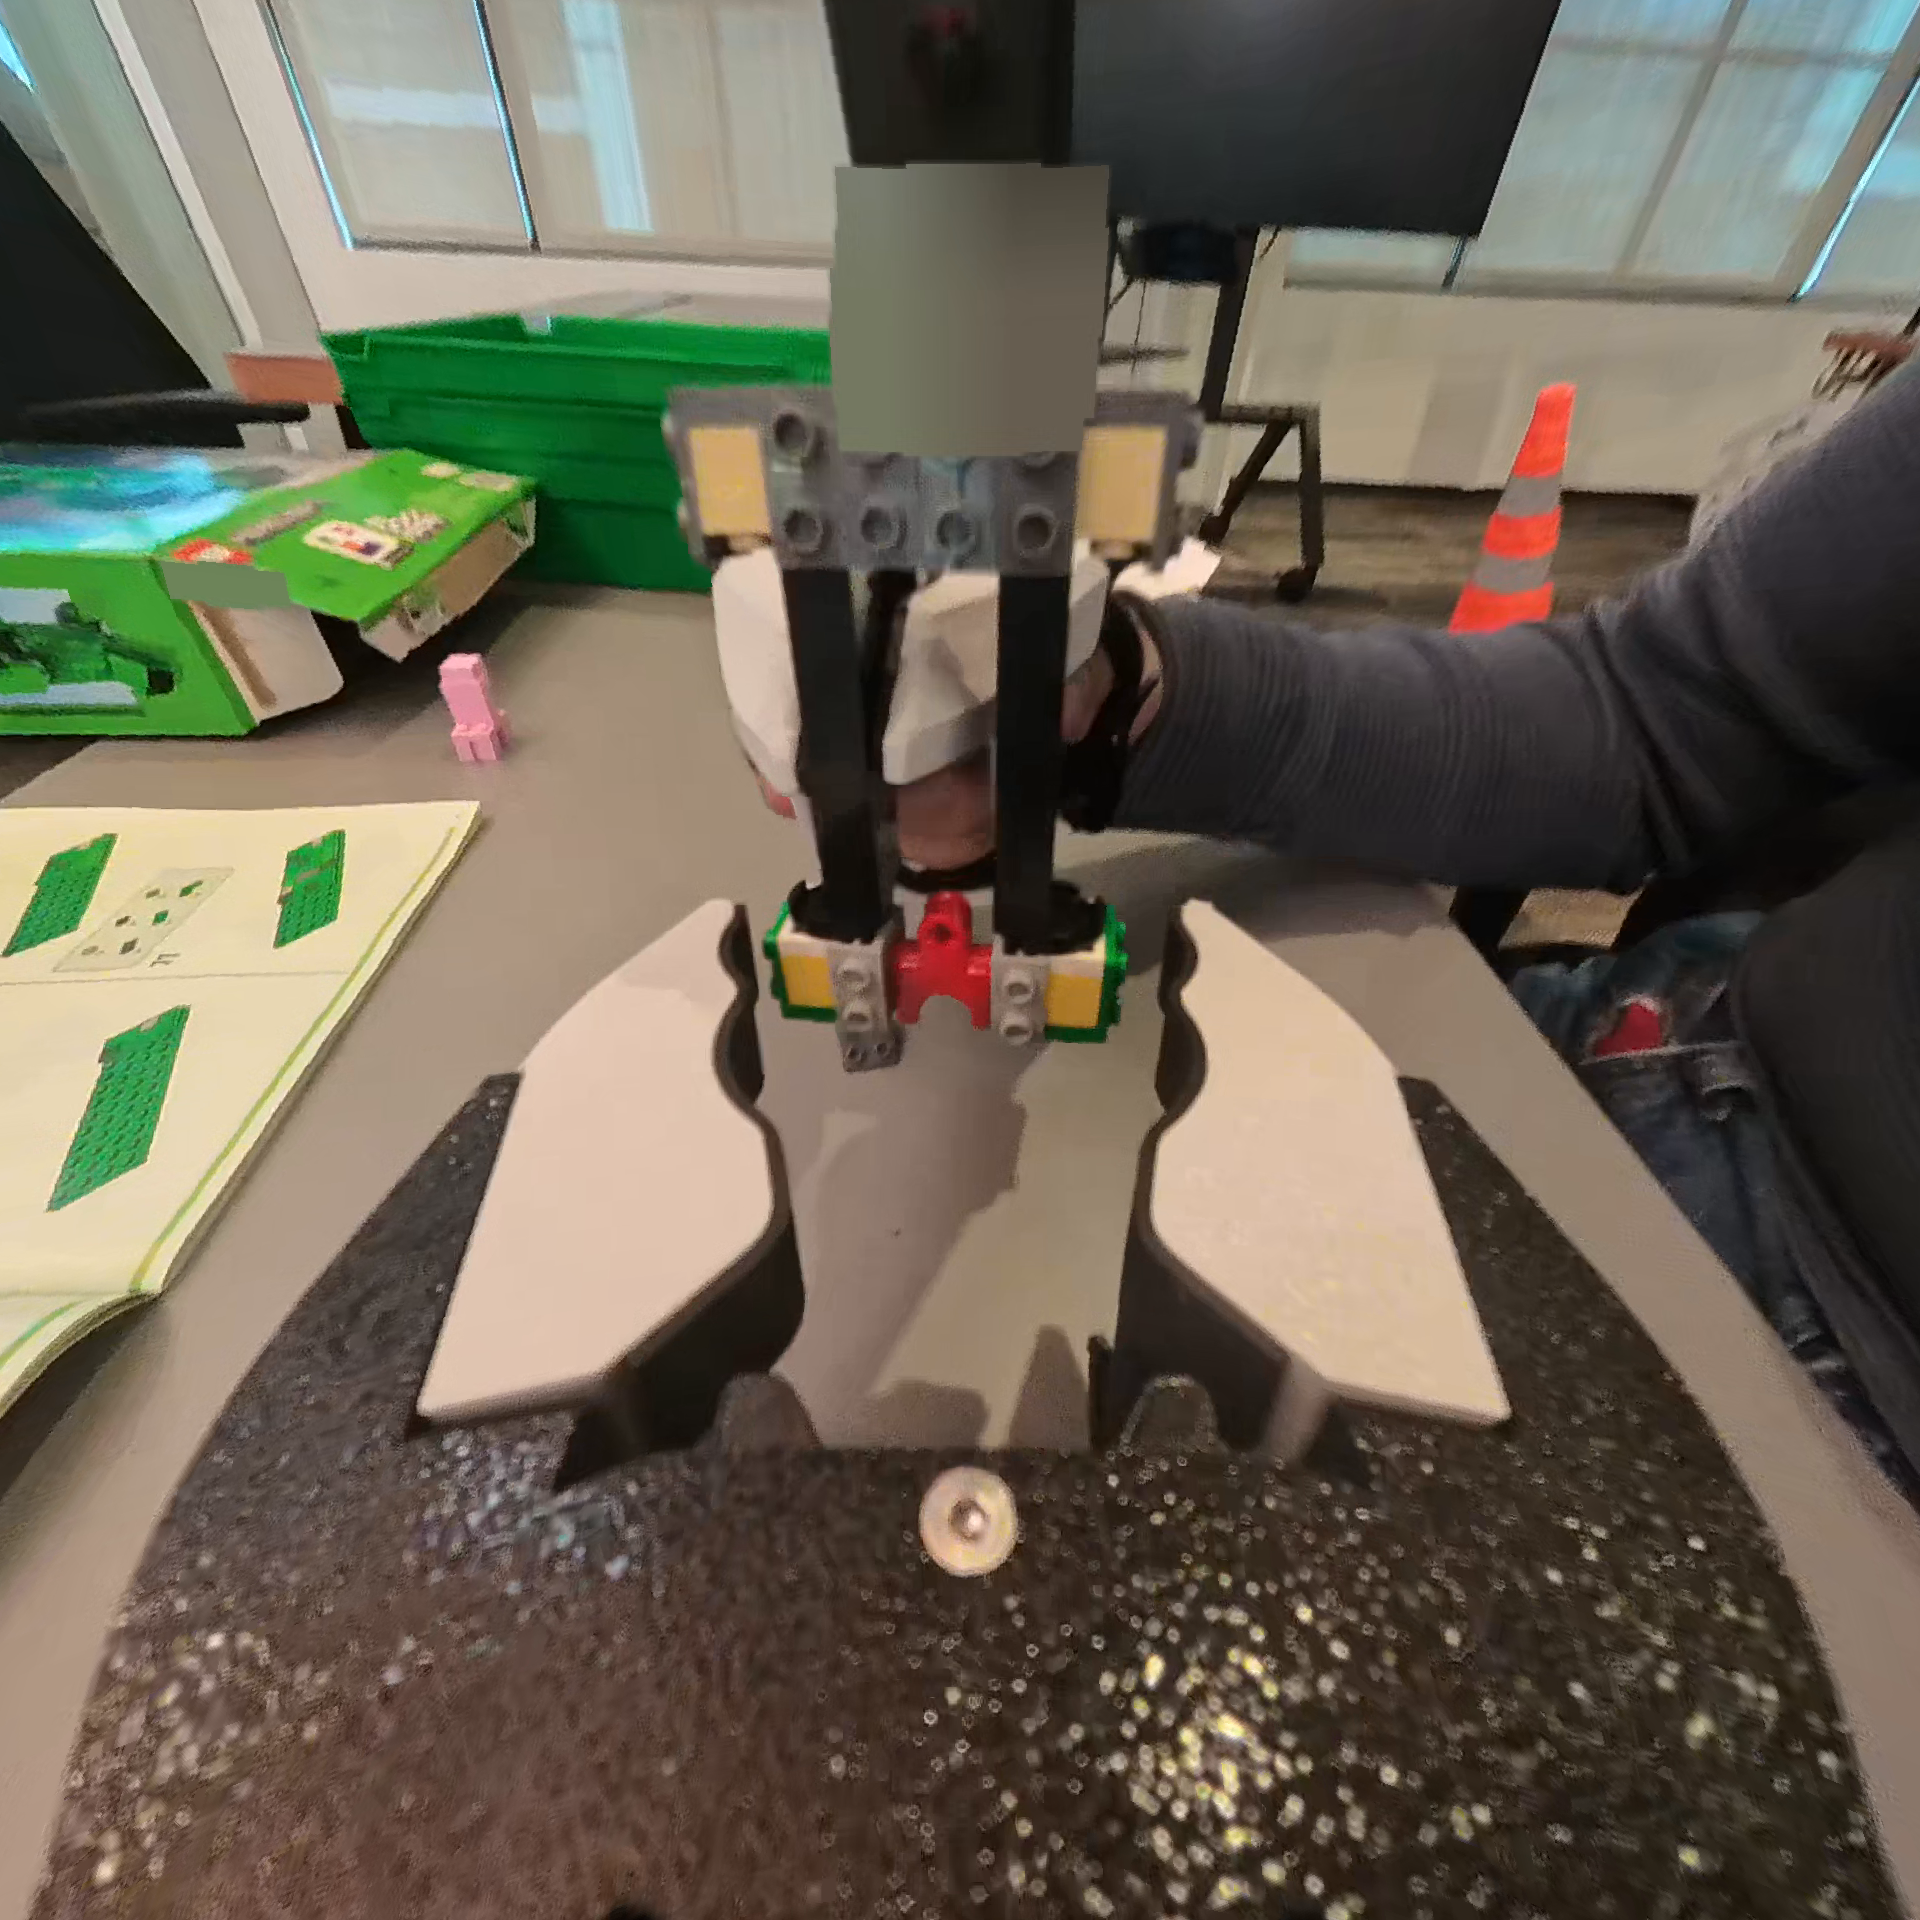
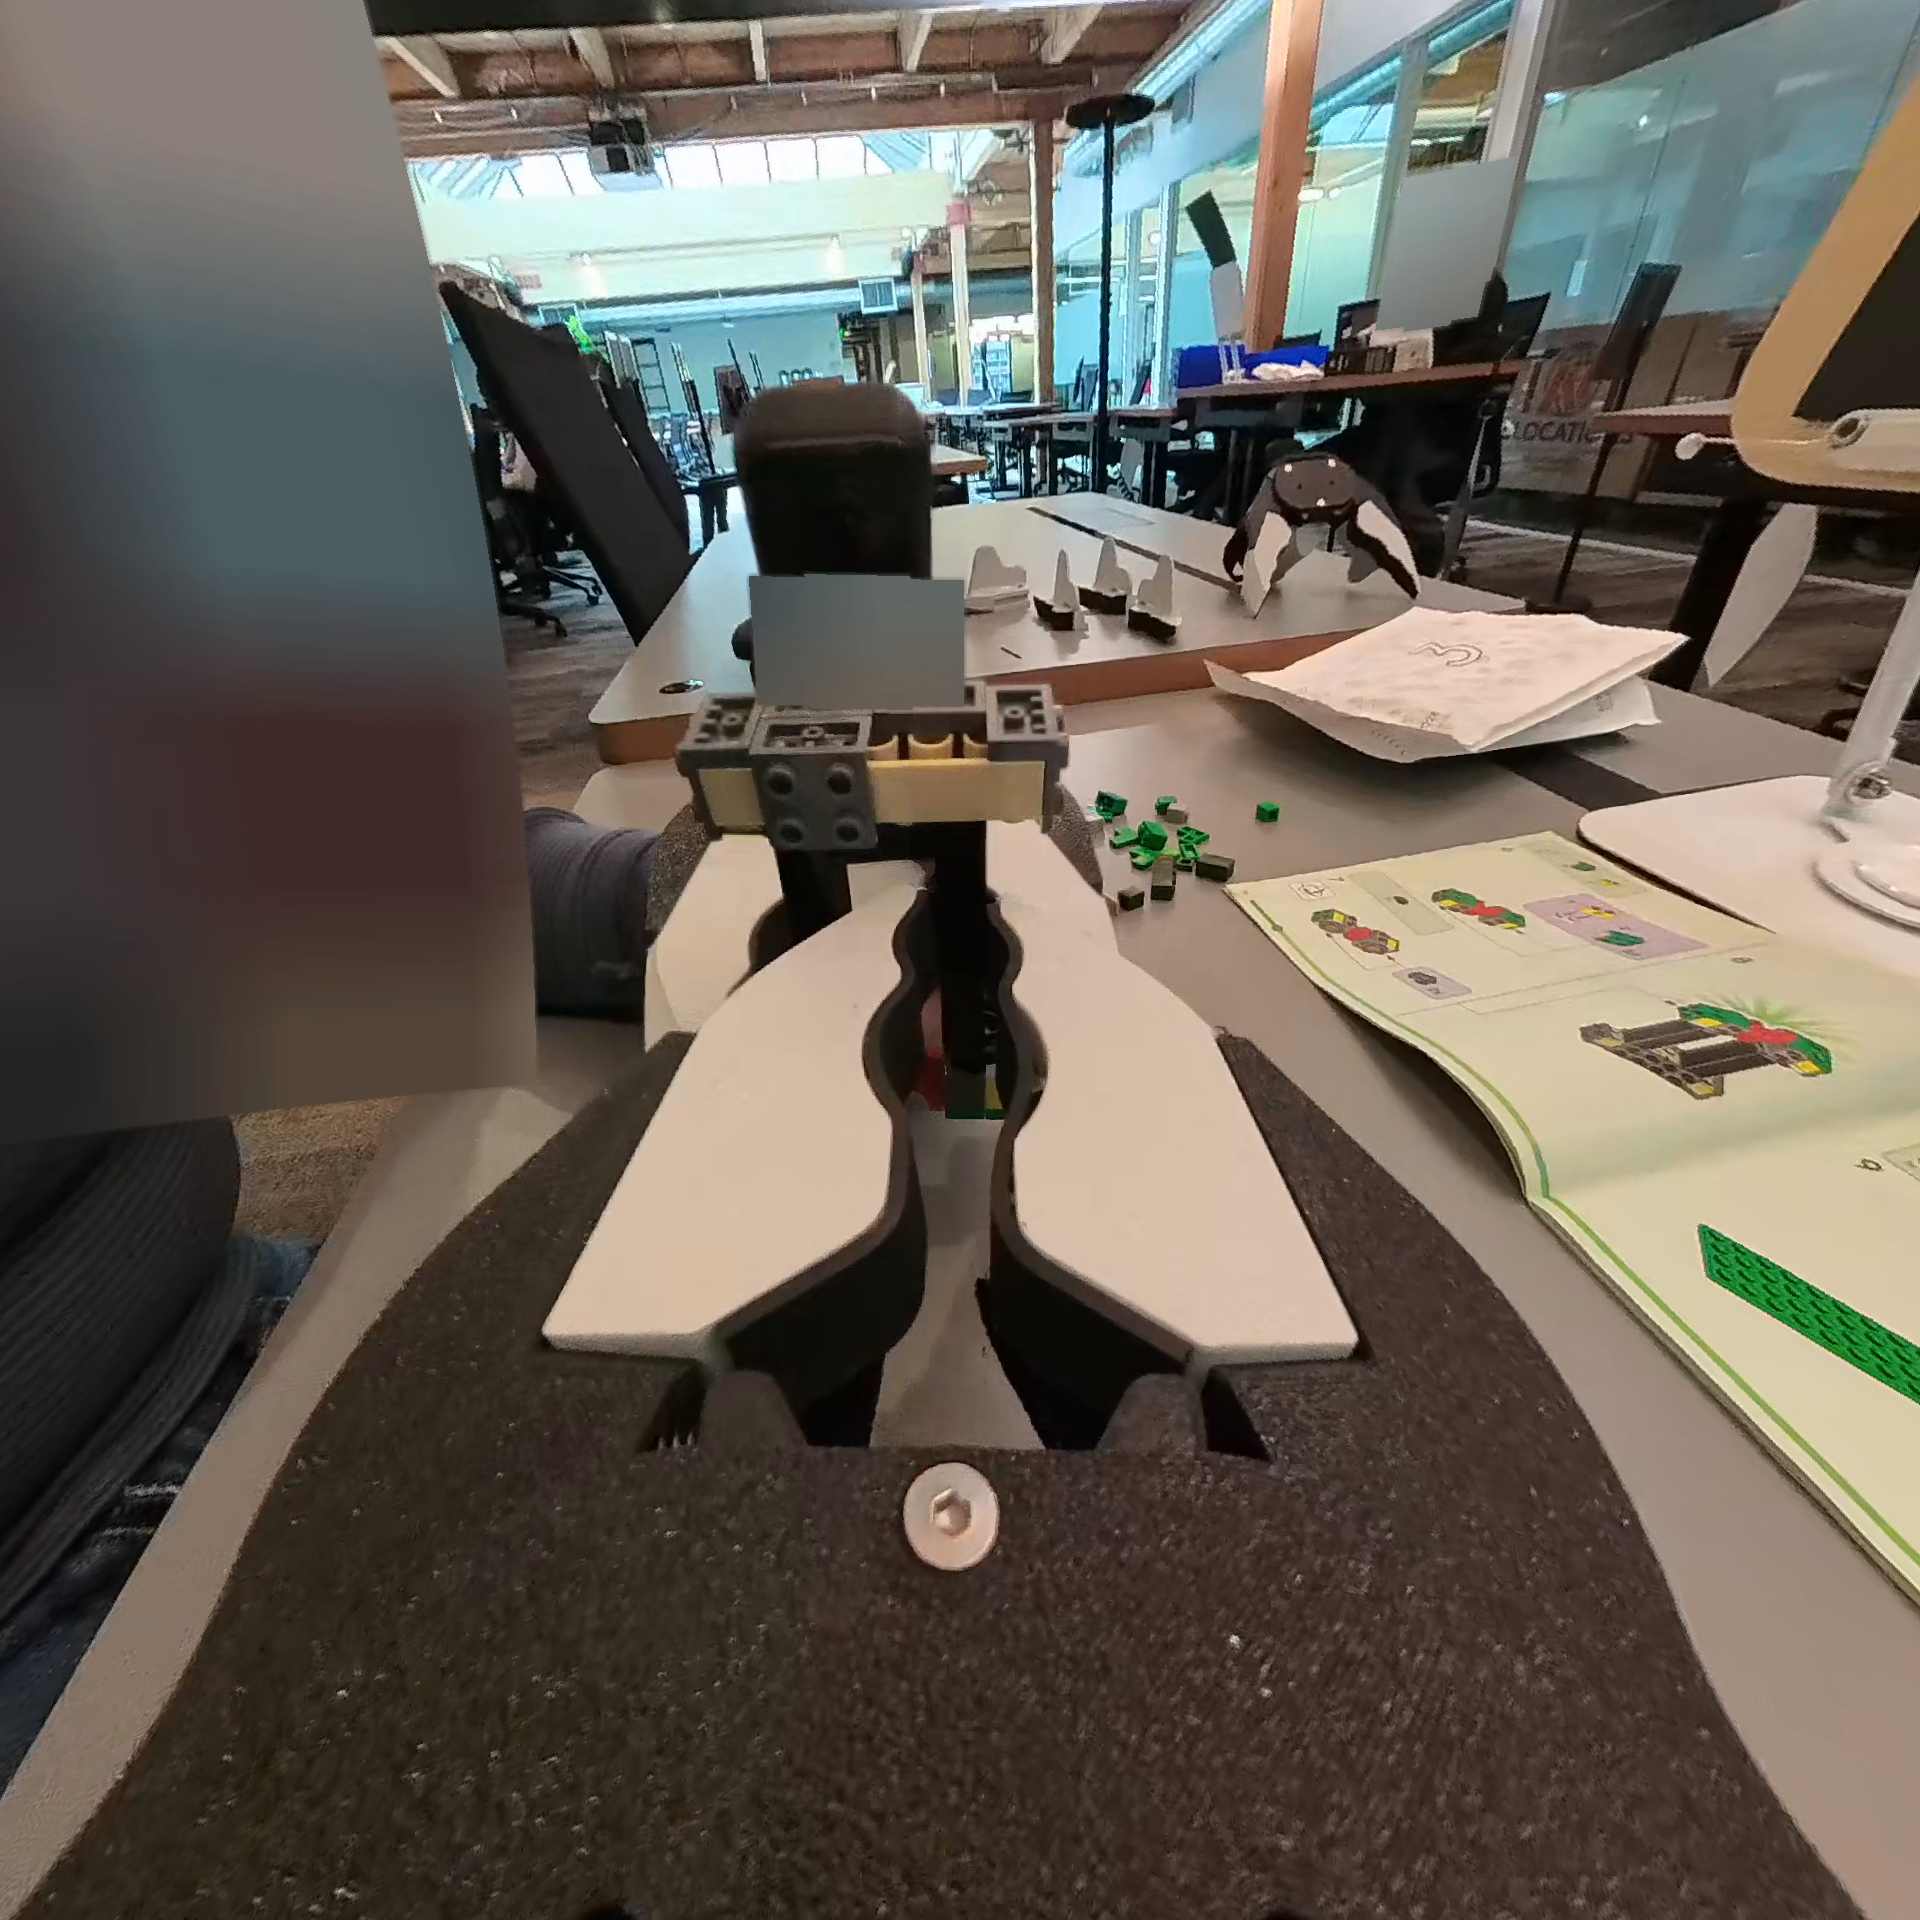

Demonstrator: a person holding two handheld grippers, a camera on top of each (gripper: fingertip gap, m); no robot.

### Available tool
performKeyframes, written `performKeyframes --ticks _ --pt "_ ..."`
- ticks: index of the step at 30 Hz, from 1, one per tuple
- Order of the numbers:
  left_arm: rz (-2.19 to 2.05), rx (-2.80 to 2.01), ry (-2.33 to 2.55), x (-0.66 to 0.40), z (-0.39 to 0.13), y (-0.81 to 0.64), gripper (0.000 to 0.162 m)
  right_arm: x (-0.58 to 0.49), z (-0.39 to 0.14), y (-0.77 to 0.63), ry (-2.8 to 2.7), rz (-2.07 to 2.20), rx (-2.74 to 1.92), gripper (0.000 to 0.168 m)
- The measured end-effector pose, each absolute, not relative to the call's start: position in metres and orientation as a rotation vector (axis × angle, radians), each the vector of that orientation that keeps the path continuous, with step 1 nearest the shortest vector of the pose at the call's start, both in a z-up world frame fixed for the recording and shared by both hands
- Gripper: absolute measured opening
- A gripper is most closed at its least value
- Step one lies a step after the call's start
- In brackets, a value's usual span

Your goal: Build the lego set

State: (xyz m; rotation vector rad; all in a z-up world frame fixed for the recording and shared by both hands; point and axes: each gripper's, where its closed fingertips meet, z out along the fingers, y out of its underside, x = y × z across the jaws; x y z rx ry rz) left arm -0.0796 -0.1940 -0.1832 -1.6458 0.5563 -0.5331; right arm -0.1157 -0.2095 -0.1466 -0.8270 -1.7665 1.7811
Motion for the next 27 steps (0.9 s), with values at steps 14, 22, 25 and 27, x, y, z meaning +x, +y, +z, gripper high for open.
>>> performKeyframes --ticks 14,22,25,27 --pt "-0.468 -1.7 0.631 -0.0763 -0.1959 -0.1951 0.068 -0.1109 -0.1534 -0.2113 -1.861 1.747 -0.823 0.007" --pt "-0.475 -1.663 0.603 -0.0805 -0.1891 -0.1963 0.064 -0.1102 -0.1526 -0.2061 -1.838 1.759 -0.836 0.007" --pt "-0.484 -1.663 0.603 -0.0794 -0.1889 -0.1964 0.064 -0.1101 -0.1523 -0.2069 -1.835 1.767 -0.834 0.008" --pt "-0.479 -1.67 0.599 -0.0798 -0.1902 -0.1955 0.067 -0.1103 -0.152 -0.207 -1.83 1.778 -0.835 0.007"
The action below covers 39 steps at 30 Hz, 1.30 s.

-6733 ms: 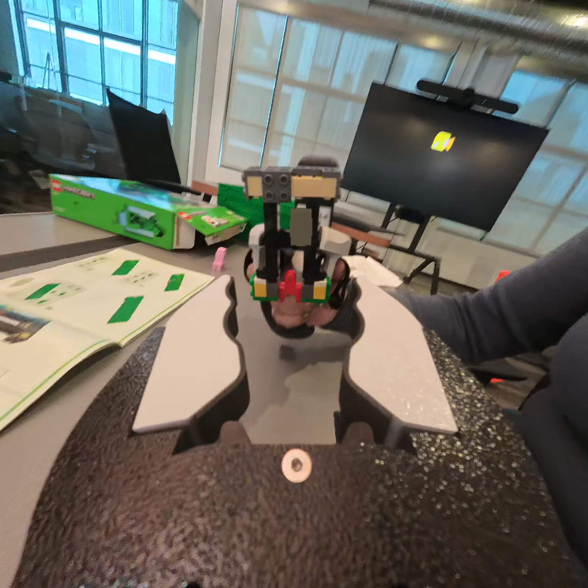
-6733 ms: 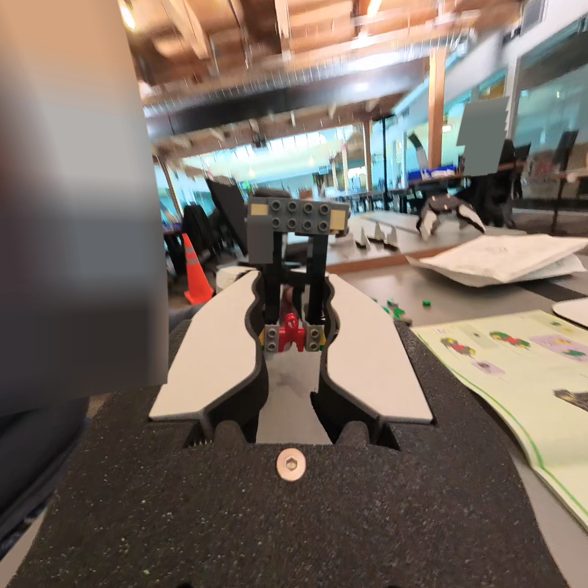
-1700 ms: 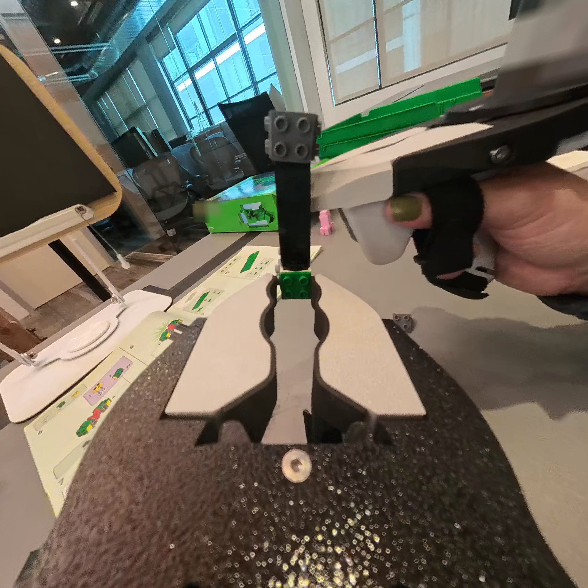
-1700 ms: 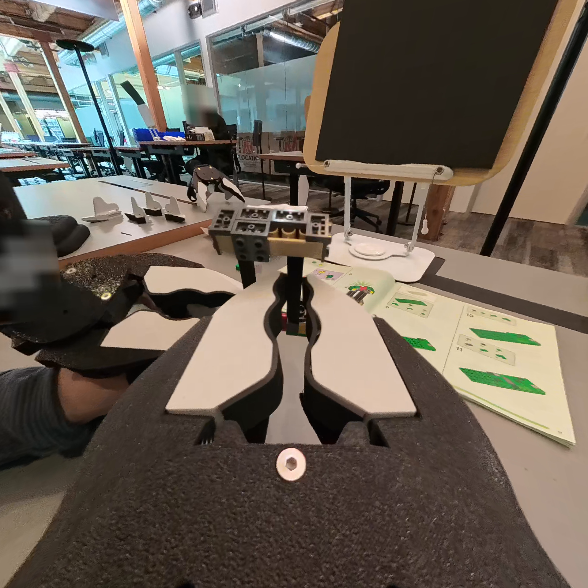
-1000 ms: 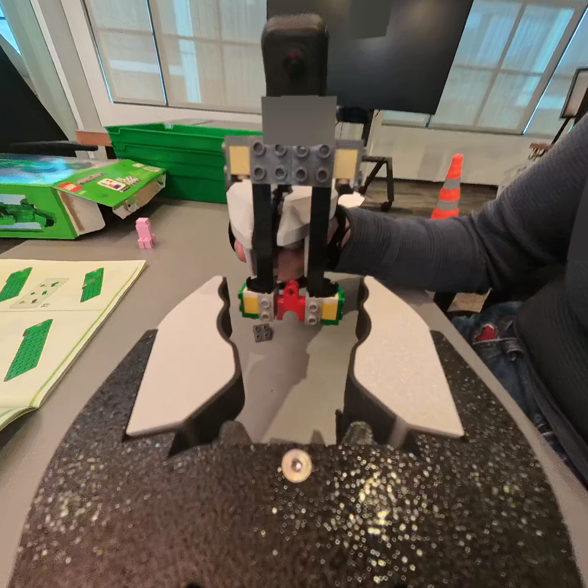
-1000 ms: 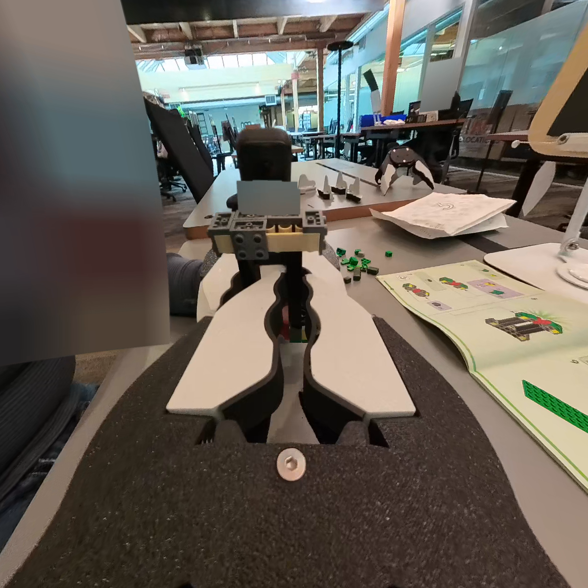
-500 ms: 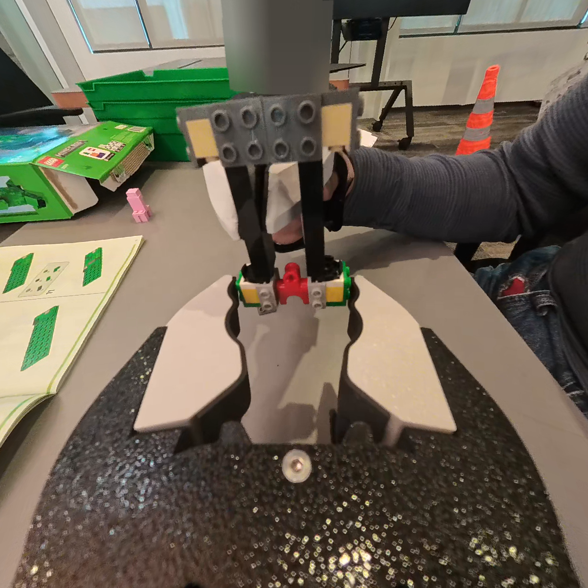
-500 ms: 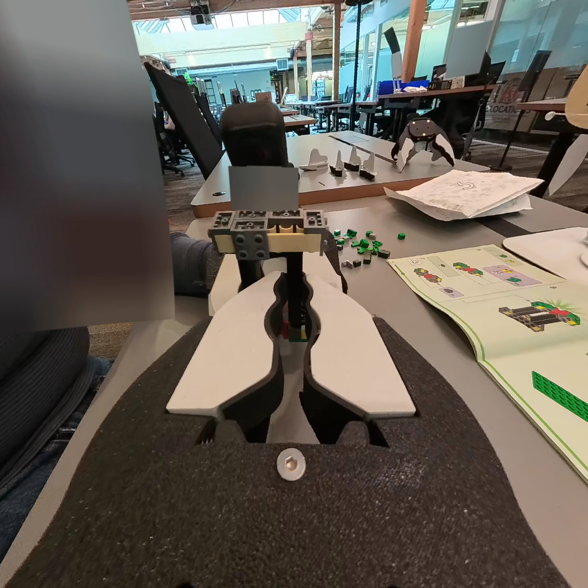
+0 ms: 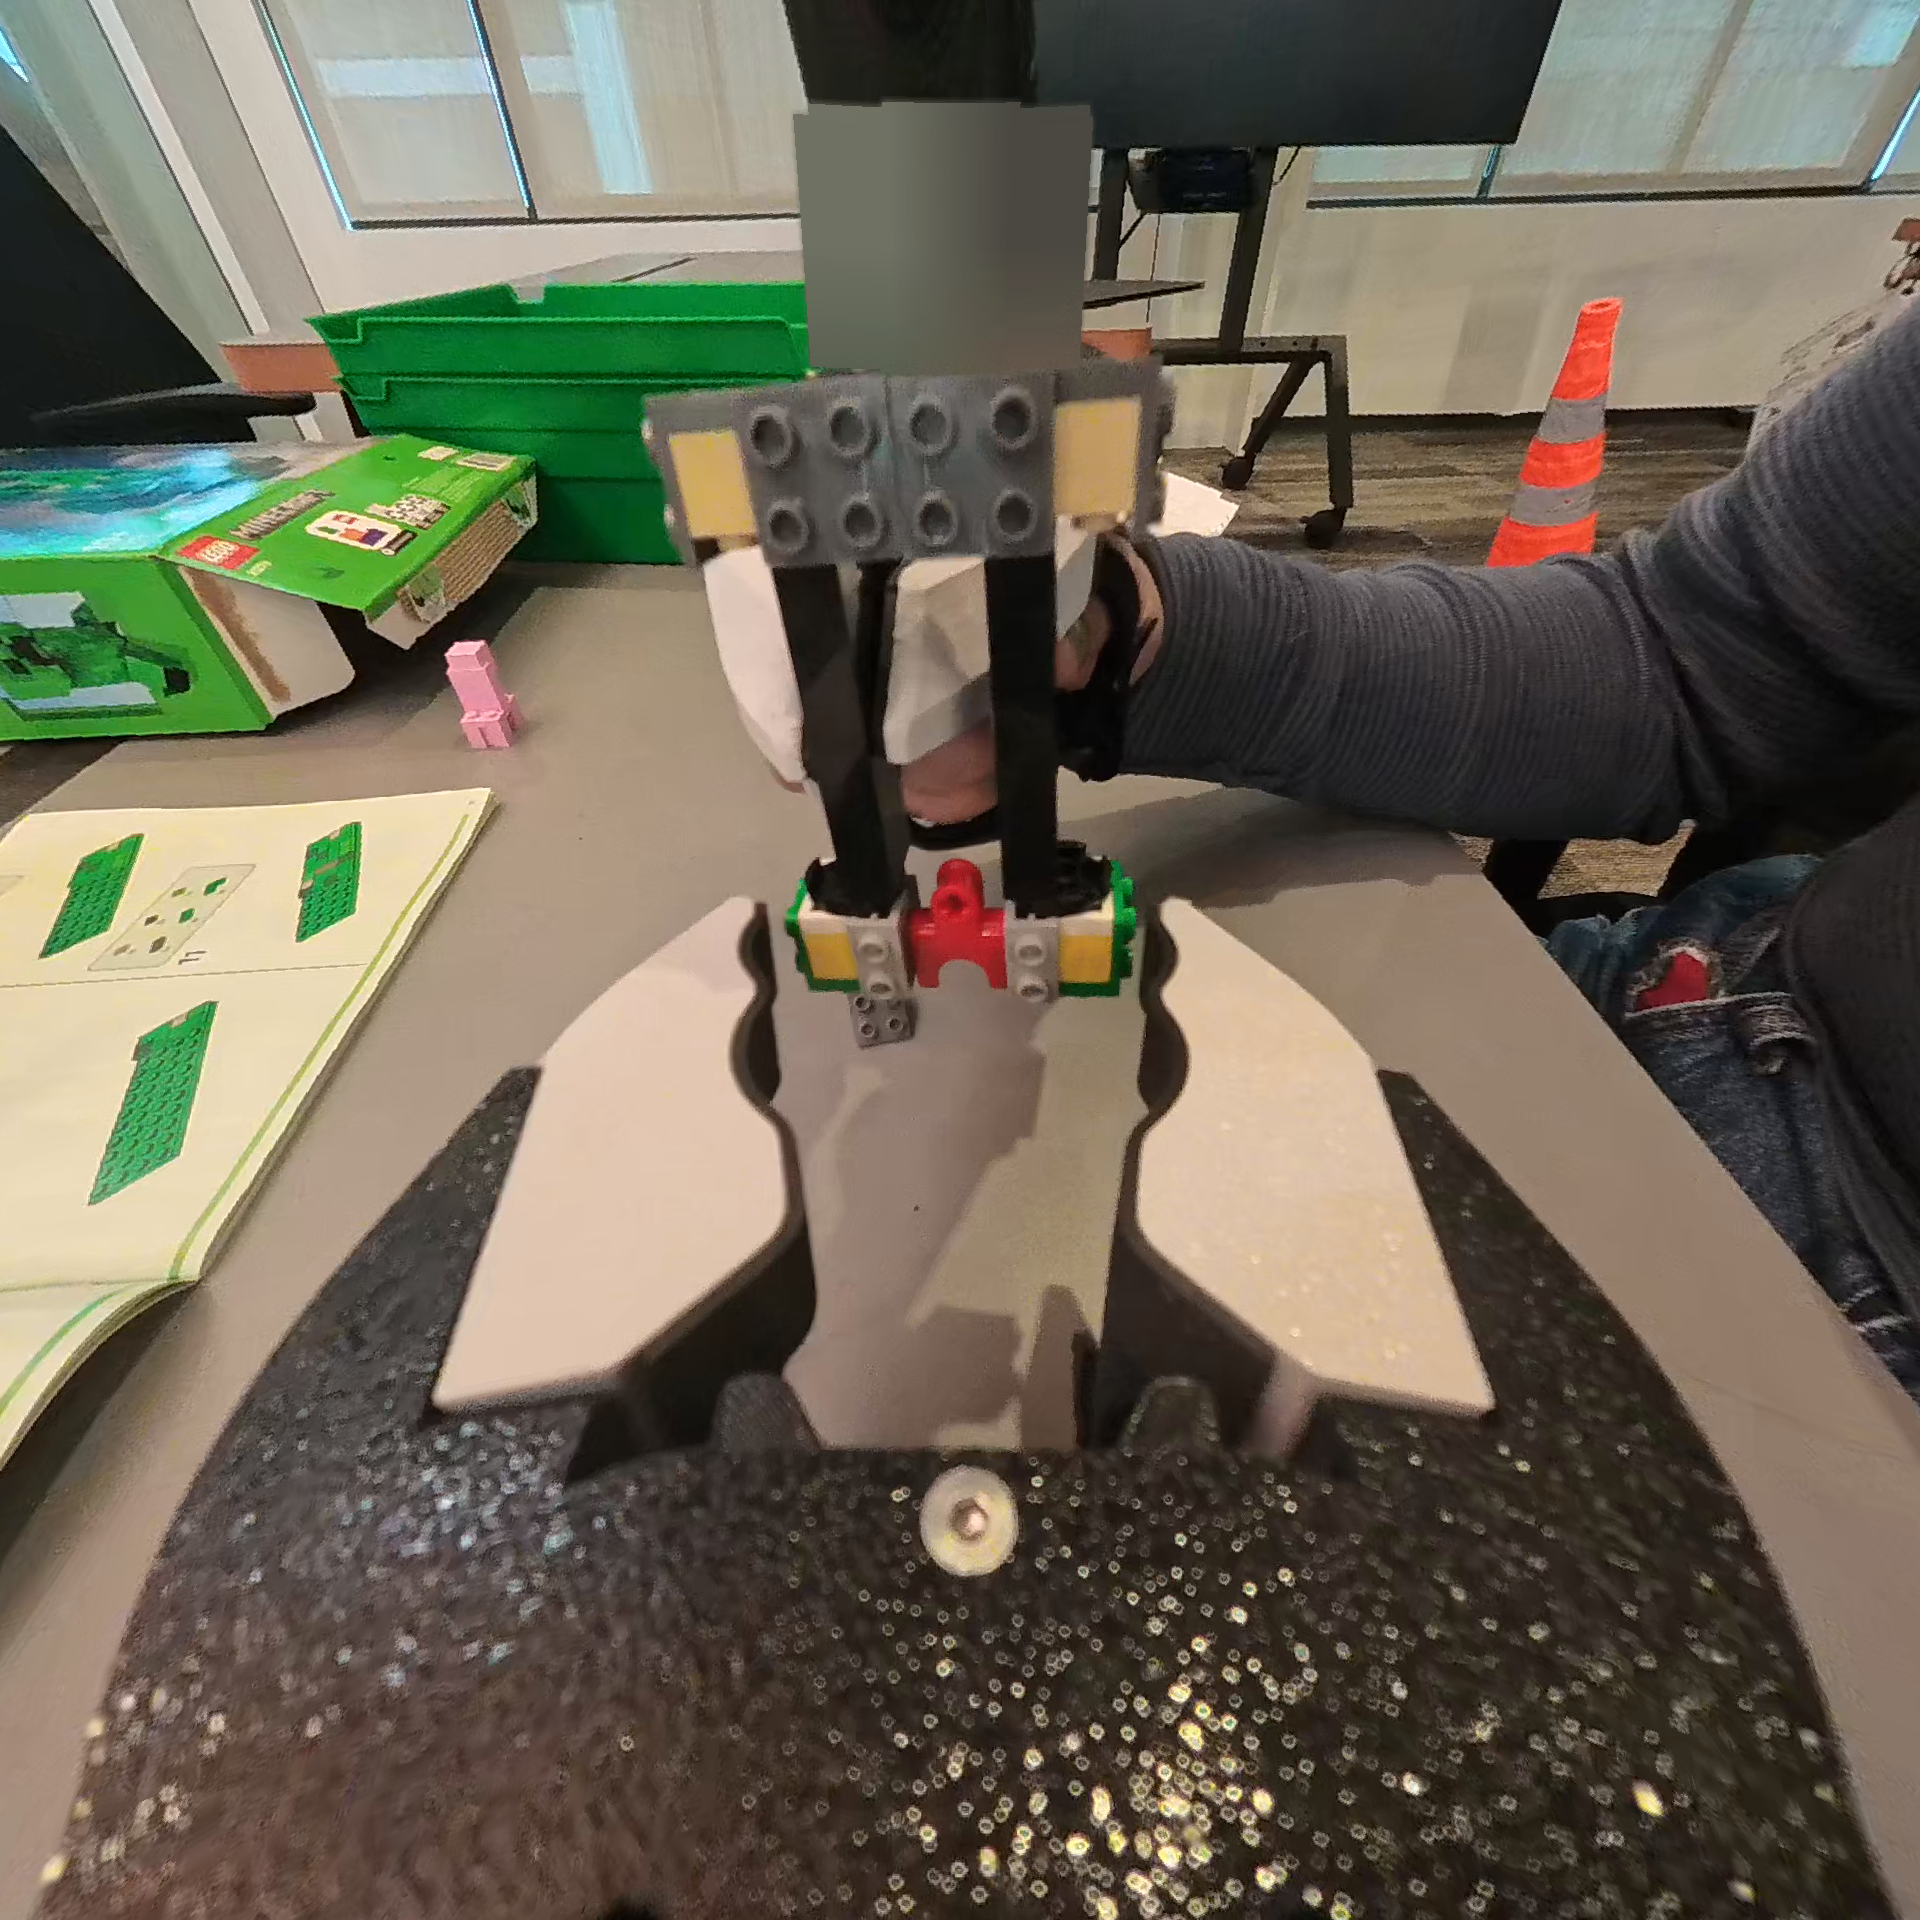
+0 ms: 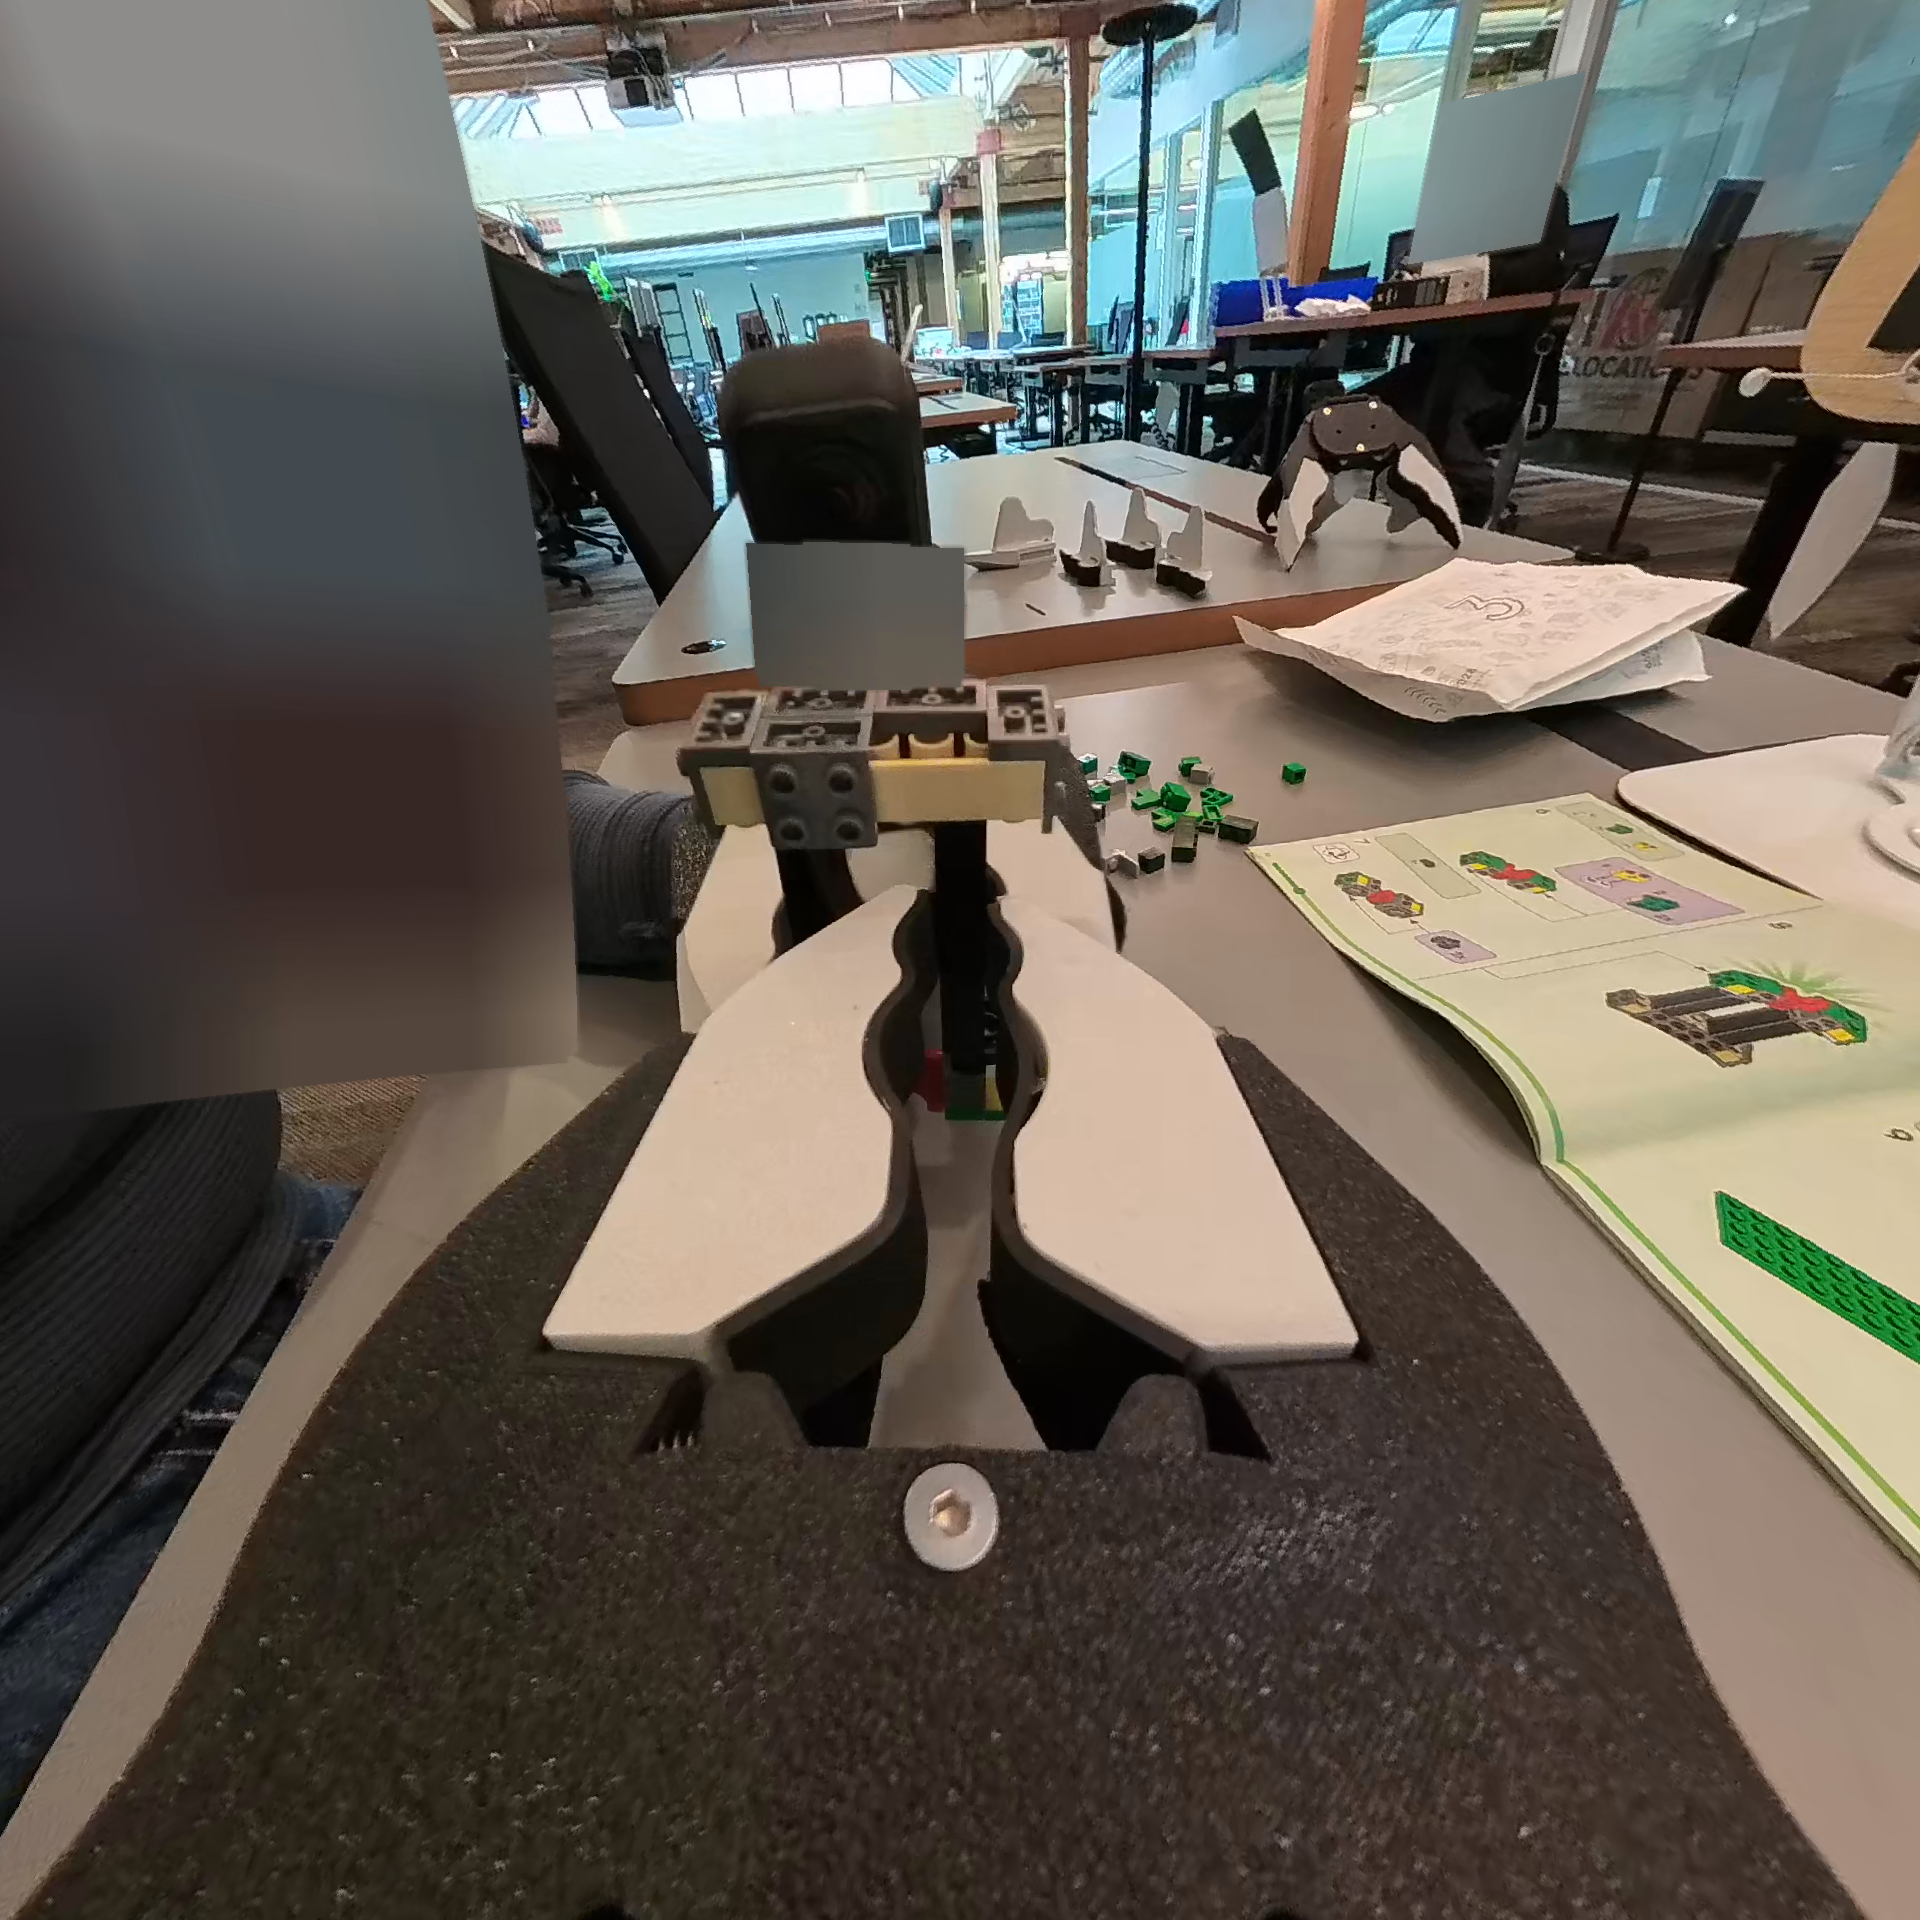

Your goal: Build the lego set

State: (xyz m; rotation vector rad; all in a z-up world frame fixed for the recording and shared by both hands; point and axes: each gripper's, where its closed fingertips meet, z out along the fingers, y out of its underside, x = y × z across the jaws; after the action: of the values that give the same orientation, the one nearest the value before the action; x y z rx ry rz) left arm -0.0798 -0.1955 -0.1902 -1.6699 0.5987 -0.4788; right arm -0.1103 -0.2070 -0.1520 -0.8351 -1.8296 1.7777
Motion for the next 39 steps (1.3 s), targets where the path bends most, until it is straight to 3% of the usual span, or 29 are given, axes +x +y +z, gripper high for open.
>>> performKeyframes --ticks 4,8,21,27,34,39 --pt "-0.459 -1.682 0.591 -0.081 -0.193 -0.193 0.075 -0.11 -0.152 -0.207 -1.823 1.786 -0.833 0.007" --pt "-0.478 -1.659 0.597 -0.078 -0.191 -0.194 0.065 -0.11 -0.15 -0.209 -1.814 1.806 -0.824 0.007" --pt "-0.463 -1.644 0.595 -0.078 -0.188 -0.194 0.063 -0.11 -0.149 -0.207 -1.801 1.808 -0.82 0.007" --pt "-0.548 -1.616 0.524 -0.092 -0.186 -0.196 0.062 -0.103 -0.168 -0.168 -1.818 1.487 -0.951 0.025" --pt "-0.889 -1.449 0.589 -0.085 -0.17 -0.22 0.062 -0.076 -0.242 -0.147 -2.275 1.079 -1.091 0.03" --pt "-0.887 -1.424 0.568 -0.091 -0.166 -0.222 0.062 -0.077 -0.237 -0.145 -2.225 0.991 -1.243 0.025"
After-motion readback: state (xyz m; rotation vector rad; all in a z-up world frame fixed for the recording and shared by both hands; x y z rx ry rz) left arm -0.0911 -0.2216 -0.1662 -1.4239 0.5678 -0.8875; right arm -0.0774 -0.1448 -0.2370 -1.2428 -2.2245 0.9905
